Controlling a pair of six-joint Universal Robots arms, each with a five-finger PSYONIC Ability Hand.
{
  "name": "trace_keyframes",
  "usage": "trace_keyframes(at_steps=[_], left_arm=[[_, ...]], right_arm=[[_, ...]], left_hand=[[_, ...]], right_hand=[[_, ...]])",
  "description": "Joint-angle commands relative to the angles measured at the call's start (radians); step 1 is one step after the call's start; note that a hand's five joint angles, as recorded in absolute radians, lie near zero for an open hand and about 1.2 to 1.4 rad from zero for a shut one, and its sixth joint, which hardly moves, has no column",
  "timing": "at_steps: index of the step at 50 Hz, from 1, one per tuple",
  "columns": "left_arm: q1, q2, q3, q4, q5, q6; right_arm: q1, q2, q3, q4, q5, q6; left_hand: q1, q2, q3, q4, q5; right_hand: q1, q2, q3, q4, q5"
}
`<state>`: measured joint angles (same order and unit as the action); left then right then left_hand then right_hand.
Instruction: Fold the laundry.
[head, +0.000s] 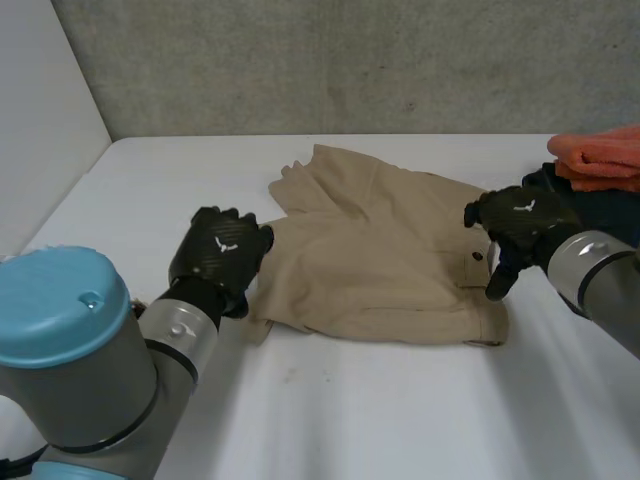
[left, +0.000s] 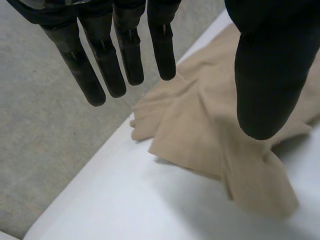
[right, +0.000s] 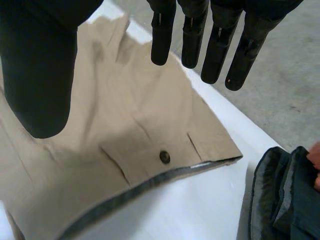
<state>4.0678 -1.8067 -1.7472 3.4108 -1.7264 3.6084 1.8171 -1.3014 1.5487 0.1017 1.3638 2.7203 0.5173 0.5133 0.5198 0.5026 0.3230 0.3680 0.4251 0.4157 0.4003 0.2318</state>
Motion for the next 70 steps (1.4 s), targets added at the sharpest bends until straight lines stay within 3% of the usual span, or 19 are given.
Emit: trace_keyframes(at_steps=[1,7,11,18,28,32,34,35,38,43,48,56,60,64,70], left_arm=[[0.058,0.004,0.038,-0.021,0.018,-0.060],[0.141,-0.054,0.080,-0.117,0.137,-0.111],[0.163,-0.100,0.107,-0.177,0.200,-0.174],[0.180,-0.224,0.193,-0.208,0.228,-0.276],[0.177,-0.335,0.271,-0.262,0.229,-0.303],[0.181,-0.339,0.291,-0.262,0.226,-0.306],[0.180,-0.347,0.298,-0.262,0.219,-0.298],[0.178,-0.350,0.298,-0.262,0.217,-0.293],[0.171,-0.341,0.290,-0.271,0.215,-0.289],[0.157,-0.269,0.241,-0.326,0.180,-0.244],[0.126,-0.134,0.146,-0.419,0.127,-0.123],[0.025,0.079,-0.032,-0.519,0.038,0.099],[-0.027,0.150,-0.112,-0.547,0.022,0.173],[-0.073,0.145,-0.143,-0.541,0.014,0.208],[-0.061,-0.020,-0.054,-0.447,-0.013,0.211]], right_arm=[[0.001,-0.094,0.042,0.075,0.020,0.139],[0.019,-0.159,0.189,0.052,0.044,0.147],[0.027,-0.145,0.280,-0.074,0.051,0.139],[0.045,-0.021,0.360,-0.319,0.058,0.128],[0.048,0.116,0.337,-0.413,0.104,0.004],[0.048,0.155,0.314,-0.461,0.109,-0.028],[0.048,0.162,0.304,-0.484,0.113,-0.030],[0.045,0.159,0.303,-0.490,0.115,-0.030],[0.044,0.146,0.304,-0.501,0.124,-0.033],[0.036,0.044,0.314,-0.459,0.114,-0.048],[0.036,-0.030,0.297,-0.318,0.104,-0.120],[0.038,-0.075,0.246,0.192,0.115,-0.380],[0.034,-0.088,0.261,0.341,0.110,-0.462],[0.036,-0.090,0.265,0.302,0.107,-0.465],[0.051,-0.076,0.258,0.165,0.113,-0.447]], left_hand=[[0.007,0.011,0.005,0.022,0.027],[0.013,0.017,0.011,0.028,0.033],[0.016,0.020,0.014,0.031,0.036],[0.028,0.032,0.025,0.043,0.048],[0.183,0.187,0.181,0.198,0.203],[0.567,0.571,0.565,0.582,0.587],[0.866,0.870,0.863,0.880,0.885],[0.879,0.883,0.876,0.893,0.899],[0.879,0.883,0.876,0.894,0.899],[0.879,0.883,0.876,0.894,0.899],[0.879,0.883,0.876,0.894,0.899],[0.879,0.883,0.876,0.894,0.899],[0.879,0.883,0.876,0.894,0.899],[0.879,0.883,0.876,0.894,0.899],[0.879,0.883,0.876,0.894,0.899]], right_hand=[[0.028,-0.029,-0.020,-0.004,-0.010],[0.037,-0.020,-0.011,0.005,-0.001],[0.060,0.003,0.013,0.028,0.022],[0.110,0.053,0.063,0.078,0.072],[0.181,0.124,0.133,0.148,0.142],[0.421,0.364,0.373,0.388,0.382],[0.933,0.876,0.886,0.901,0.895],[1.027,0.970,0.980,0.995,0.989],[1.028,0.971,0.981,0.996,0.990],[1.028,0.971,0.981,0.996,0.990],[1.028,0.971,0.981,0.996,0.990],[1.028,0.971,0.981,0.996,0.990],[1.028,0.971,0.981,0.996,0.990],[1.028,0.971,0.981,0.996,0.990],[1.028,0.971,0.981,0.996,0.990]])
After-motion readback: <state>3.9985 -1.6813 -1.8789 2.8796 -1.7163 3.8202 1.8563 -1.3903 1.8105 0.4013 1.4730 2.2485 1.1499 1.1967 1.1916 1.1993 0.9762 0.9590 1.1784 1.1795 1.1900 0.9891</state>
